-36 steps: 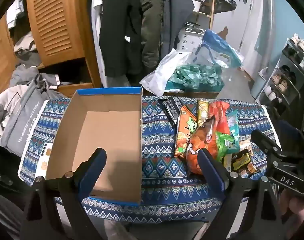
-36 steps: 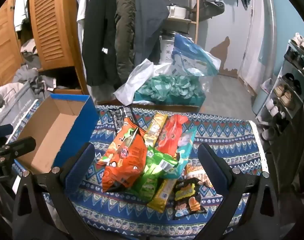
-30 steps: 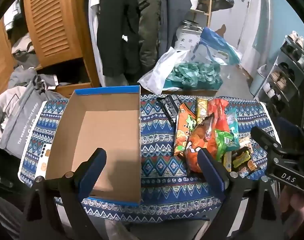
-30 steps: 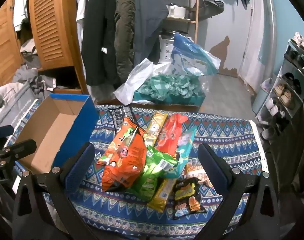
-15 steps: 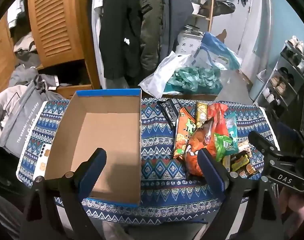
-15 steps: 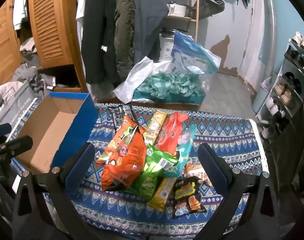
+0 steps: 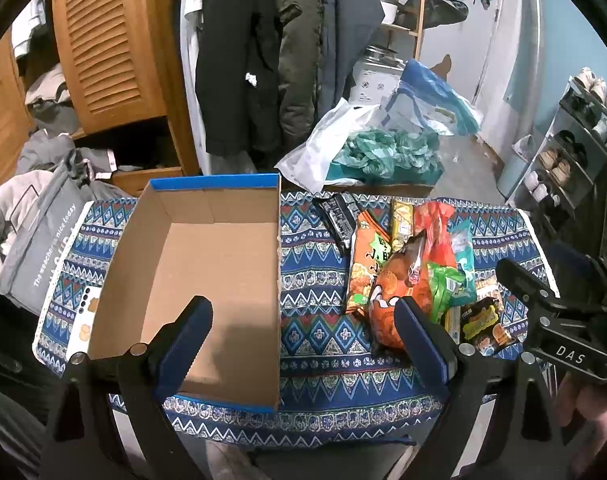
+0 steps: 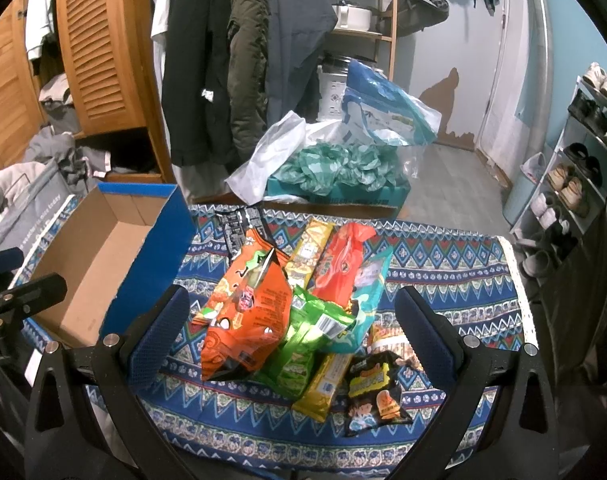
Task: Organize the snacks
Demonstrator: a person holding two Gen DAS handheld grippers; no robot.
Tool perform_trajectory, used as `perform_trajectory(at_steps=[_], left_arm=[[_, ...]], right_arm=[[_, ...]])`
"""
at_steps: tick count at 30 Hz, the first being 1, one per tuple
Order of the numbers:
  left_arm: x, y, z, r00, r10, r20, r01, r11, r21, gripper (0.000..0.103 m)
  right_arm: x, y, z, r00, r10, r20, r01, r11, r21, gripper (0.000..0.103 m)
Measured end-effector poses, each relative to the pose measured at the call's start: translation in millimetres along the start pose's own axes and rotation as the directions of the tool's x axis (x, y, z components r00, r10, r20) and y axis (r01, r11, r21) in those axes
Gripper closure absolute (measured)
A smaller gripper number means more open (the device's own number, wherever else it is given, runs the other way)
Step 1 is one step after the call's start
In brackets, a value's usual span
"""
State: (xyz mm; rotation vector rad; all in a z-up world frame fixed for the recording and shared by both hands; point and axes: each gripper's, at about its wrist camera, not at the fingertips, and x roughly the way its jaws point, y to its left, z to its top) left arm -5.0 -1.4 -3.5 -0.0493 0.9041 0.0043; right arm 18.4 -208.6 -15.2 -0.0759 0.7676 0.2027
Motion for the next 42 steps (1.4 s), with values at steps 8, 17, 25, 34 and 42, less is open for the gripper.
perform_trajectory(at_steps=[8,17,25,34,42], left_arm=[[0.8,-0.2,0.8,1.0,-0.001,-0.002,0.001,1.0,0.001,0.01],[1.5,-1.7,0.0,1.0,-0.002,-0.001,0.002,1.0,0.004,0.01],[1.7,-2.2,-0.4,1.0,-0.002,-0.004,0.002,1.0,0.005,0.01],[2.5,-3.4,-2.2,1.0,-0.007,-0.014,0.007,1.0,0.009,0.01],[2.4,-3.6,-1.5,1.0,-0.007,-0.015,0.007,1.0,0.008,0.01]], right_arm=[[-0.4,-0.4,0.4,1.0,0.0,-0.002,0.0,1.0,0.001,0.002],[-0.5,-1.1,-0.3,1.0,-0.001,-0.004,0.001,1.0,0.002,0.002],[-0.3,-2.5,-1.1,1.0,0.0,-0.005,0.0,1.0,0.002,0.002],[0.3,-2.3,-1.4,1.0,0.0,-0.008,0.0,1.0,0.004,0.002],[0.8,-3.0,-2.5,1.0,0.0,-0.008,0.0,1.0,0.004,0.002]])
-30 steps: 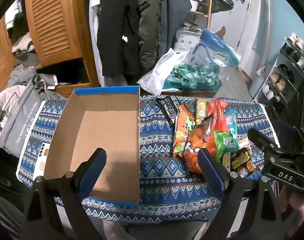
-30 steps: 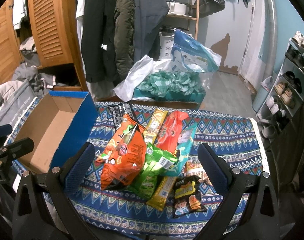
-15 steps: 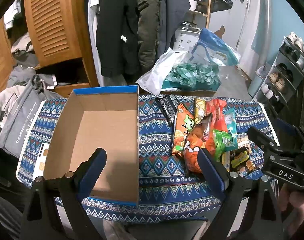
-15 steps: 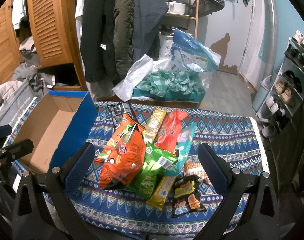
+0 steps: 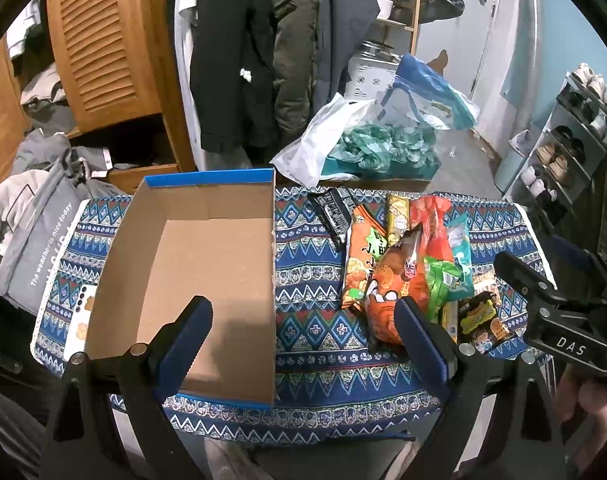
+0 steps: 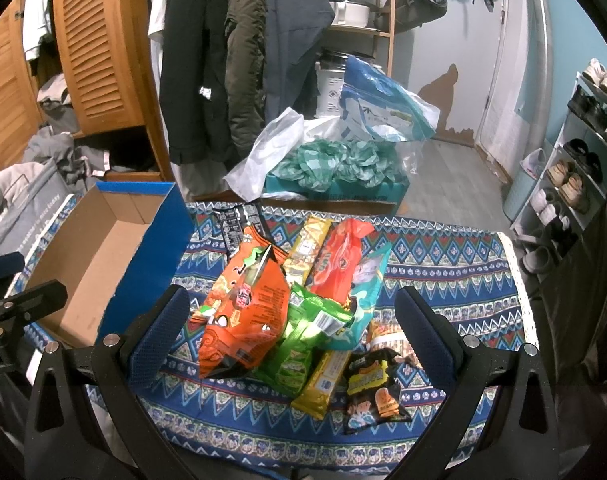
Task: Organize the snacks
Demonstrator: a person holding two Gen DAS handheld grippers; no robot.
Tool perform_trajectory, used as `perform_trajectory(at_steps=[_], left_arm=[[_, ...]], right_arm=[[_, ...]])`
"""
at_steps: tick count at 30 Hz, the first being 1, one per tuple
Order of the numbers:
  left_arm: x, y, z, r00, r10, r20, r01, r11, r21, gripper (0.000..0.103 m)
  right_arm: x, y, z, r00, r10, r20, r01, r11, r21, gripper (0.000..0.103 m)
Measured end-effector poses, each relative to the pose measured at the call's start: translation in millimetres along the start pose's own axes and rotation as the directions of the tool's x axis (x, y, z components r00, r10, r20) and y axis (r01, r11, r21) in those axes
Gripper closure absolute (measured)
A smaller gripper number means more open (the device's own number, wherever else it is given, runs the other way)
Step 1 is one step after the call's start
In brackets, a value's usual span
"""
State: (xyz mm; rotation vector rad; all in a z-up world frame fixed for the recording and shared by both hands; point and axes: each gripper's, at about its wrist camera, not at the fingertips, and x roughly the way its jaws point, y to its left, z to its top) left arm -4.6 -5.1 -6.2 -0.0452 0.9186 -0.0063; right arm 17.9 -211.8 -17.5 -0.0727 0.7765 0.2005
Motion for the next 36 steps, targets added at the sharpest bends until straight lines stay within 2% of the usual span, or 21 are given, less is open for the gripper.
perform_trajectory(at_steps=[19,27,36], left_arm=[[1.9,-2.9,-0.4,1.0,-0.002,-0.011,0.002,1.0,0.003,0.01],[15.9,-16.9,-1.0,0.997,-0.039,-0.06,0.039,0.999,0.008,0.01],[33.7,-40.1,-0.9,0.994,-0.038,-0.105,0.043,0.998,0.042,0.01]], right_arm=[[-0.9,0.9,2.7,1.0,-0.001,-0.003,0.001,1.0,-0.003,0.002],[9.8,-16.2,-12.5,0.999,-0.022,-0.036,0.022,1.0,0.005,0.002],[20.6,-50.2,-21.0,0.992,-0.072,-0.105,0.077,0.996,0.041,0.002]])
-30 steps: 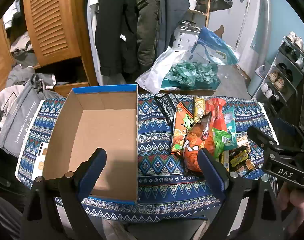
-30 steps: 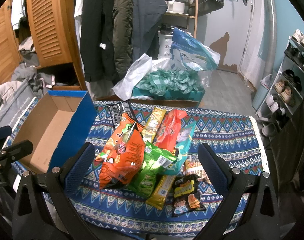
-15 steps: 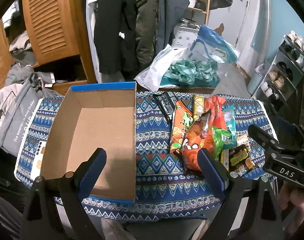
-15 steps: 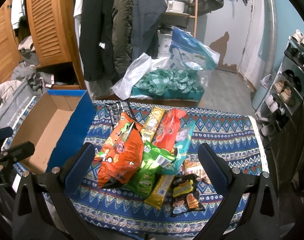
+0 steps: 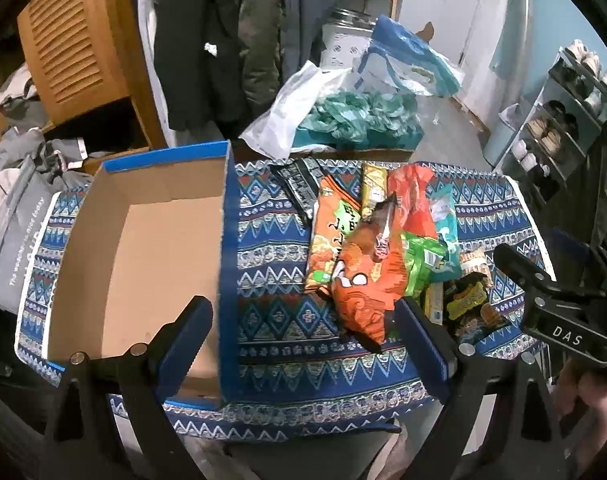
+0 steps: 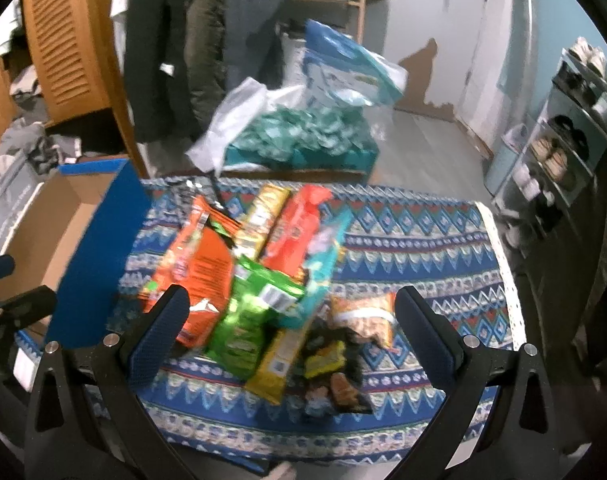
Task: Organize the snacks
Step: 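Grasp the orange chip bag with the left tool while the right grasps the black packet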
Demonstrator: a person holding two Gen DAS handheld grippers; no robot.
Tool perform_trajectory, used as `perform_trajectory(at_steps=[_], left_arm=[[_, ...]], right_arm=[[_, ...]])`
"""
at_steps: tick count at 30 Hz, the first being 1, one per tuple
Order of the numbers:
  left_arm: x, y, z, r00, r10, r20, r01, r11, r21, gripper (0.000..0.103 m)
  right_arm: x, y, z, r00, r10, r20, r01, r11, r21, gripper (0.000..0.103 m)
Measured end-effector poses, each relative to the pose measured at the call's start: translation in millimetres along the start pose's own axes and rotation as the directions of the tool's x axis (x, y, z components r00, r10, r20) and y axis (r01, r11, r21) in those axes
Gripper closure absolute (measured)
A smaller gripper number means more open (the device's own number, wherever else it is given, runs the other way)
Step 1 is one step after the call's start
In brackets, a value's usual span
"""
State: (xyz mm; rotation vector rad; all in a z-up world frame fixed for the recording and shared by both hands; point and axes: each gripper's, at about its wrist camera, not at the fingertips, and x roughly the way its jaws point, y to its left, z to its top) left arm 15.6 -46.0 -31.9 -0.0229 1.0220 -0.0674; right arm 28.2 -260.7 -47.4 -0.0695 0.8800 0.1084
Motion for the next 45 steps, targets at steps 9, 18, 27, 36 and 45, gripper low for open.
perform_trajectory(at_steps=[9,18,27,36,45], left_arm=[[32.3,-19.5,8.8,0.996,-0.03,-0.082,0.031,0.999,0.011,0.01],[66.2,-32.1,15.4,0.993,-0.028,-0.119,0.026,0.999,-0.02,0.01],[102.4,-49.6,18.1,0.986,-0.022,-0.168,0.018,1.0,-0.022,0.01],[132.7,-58.6,15.1,0.977,0.001,-0.213,-0.003,1.0,-0.007,0.01],[144.4,-66.3,14.4,0.98,-0.048,-0.193,0.054,0.998,0.027,0.019]], right_arm=[[27.8,-38.4,-11.9,0.995,-0.013,-0.098,0.021,0.997,0.08,0.002],[69.4,-59.9,-36.6,0.969,0.019,-0.245,0.017,0.989,0.145,0.002],[104.2,-63.2,-53.2,0.939,0.044,-0.341,0.015,0.985,0.171,0.002],[129.5,-59.8,-67.8,0.916,0.044,-0.398,0.02,0.988,0.155,0.01],[146.3,-47.9,-77.5,0.906,0.114,-0.408,-0.047,0.984,0.172,0.05]])
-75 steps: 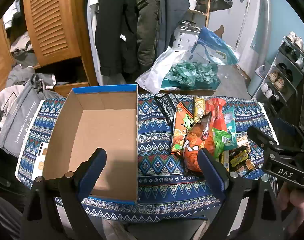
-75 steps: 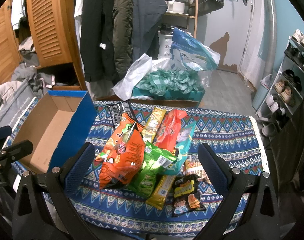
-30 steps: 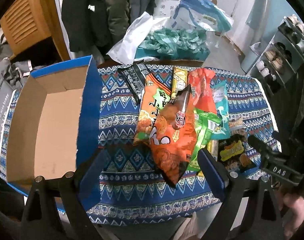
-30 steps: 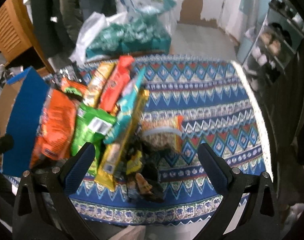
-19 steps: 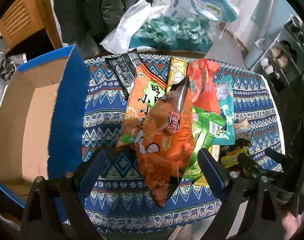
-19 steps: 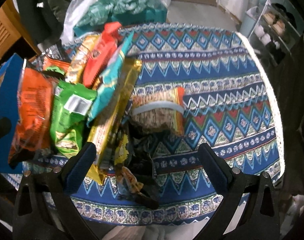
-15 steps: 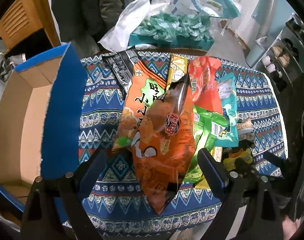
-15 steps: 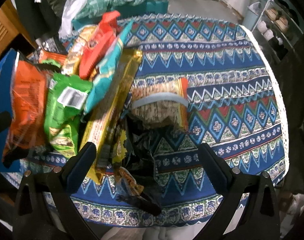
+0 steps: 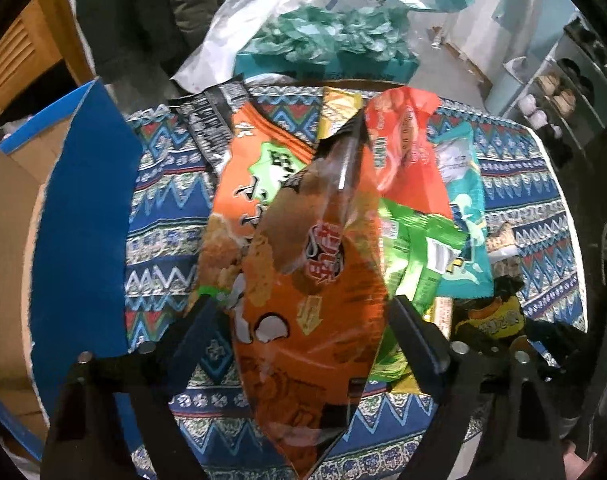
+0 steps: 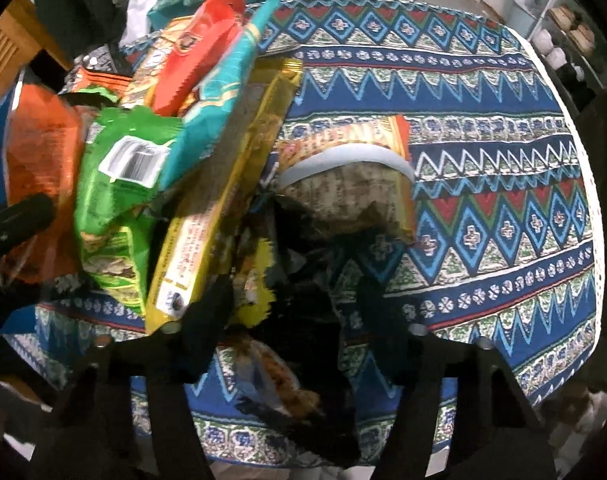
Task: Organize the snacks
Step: 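Grasp the orange chip bag with the left tool while the right grasps the black packet, then carry the orange bag and black packet over the cardboard box with both tools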
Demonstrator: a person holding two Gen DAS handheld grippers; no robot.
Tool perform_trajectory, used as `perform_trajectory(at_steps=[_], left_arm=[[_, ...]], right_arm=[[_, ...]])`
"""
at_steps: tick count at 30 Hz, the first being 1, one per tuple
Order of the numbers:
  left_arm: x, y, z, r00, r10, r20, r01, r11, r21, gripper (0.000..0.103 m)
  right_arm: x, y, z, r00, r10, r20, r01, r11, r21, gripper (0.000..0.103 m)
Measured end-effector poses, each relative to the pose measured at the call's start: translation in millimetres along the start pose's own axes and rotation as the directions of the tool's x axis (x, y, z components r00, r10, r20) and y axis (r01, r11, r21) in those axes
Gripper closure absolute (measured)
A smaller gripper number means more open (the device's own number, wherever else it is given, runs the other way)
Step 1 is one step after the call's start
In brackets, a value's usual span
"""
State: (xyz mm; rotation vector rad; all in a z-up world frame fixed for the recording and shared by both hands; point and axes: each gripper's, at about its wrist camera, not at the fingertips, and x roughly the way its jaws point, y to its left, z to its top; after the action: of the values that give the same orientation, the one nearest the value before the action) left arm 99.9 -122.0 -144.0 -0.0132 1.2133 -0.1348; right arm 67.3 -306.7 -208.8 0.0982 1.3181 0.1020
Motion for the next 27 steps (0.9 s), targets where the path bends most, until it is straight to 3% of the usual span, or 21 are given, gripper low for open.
perform_trajectory(at_steps=[4,7,8,9,12,21,27], left_arm=[[-0.3,-1.0,-1.1,1.0,-0.005,0.017,0.005,1.0,0.01,0.023],[-2.5,0.8,-3.1,0.998,-0.052,0.017,0.053,0.999,-0.007,0.037],[-3.6,1.0,-3.9,0.999,-0.041,0.019,0.042,0.999,-0.011,0.049],[-4.9,1.2,-4.8,1.0,-0.02,0.023,0.02,1.0,-0.009,0.054],[-8.2,5.8,-6.2,0.998,-0.044,0.033,0.045,0.999,-0.017,0.062],[-17.1,16.6,-15.1,0.995,-0.099,0.019,0.1,0.993,-0.059,0.071],[-34.5,15.8,-21.0,0.995,-0.08,0.053,0.083,0.996,-0.041,0.074]], right_arm=[[-4.2,4.6,-2.1,1.0,0.013,0.008,-0.013,1.0,-0.007,0.059],[-6.6,2.7,-0.4,1.0,0.015,0.016,-0.015,1.0,-0.01,0.065],[-10.8,3.3,-1.8,0.999,0.019,0.026,-0.019,1.0,-0.008,0.067],[-14.2,3.9,-2.1,0.999,0.027,0.035,-0.027,1.0,-0.007,0.071],[-24.2,5.1,-3.8,0.998,0.025,0.056,-0.025,1.0,-0.009,0.072],[-51.2,2.9,-0.7,0.994,0.004,0.11,-0.003,1.0,-0.013,0.073],[-75.1,4.7,-2.7,0.988,-0.001,0.153,0.004,1.0,-0.021,0.073]])
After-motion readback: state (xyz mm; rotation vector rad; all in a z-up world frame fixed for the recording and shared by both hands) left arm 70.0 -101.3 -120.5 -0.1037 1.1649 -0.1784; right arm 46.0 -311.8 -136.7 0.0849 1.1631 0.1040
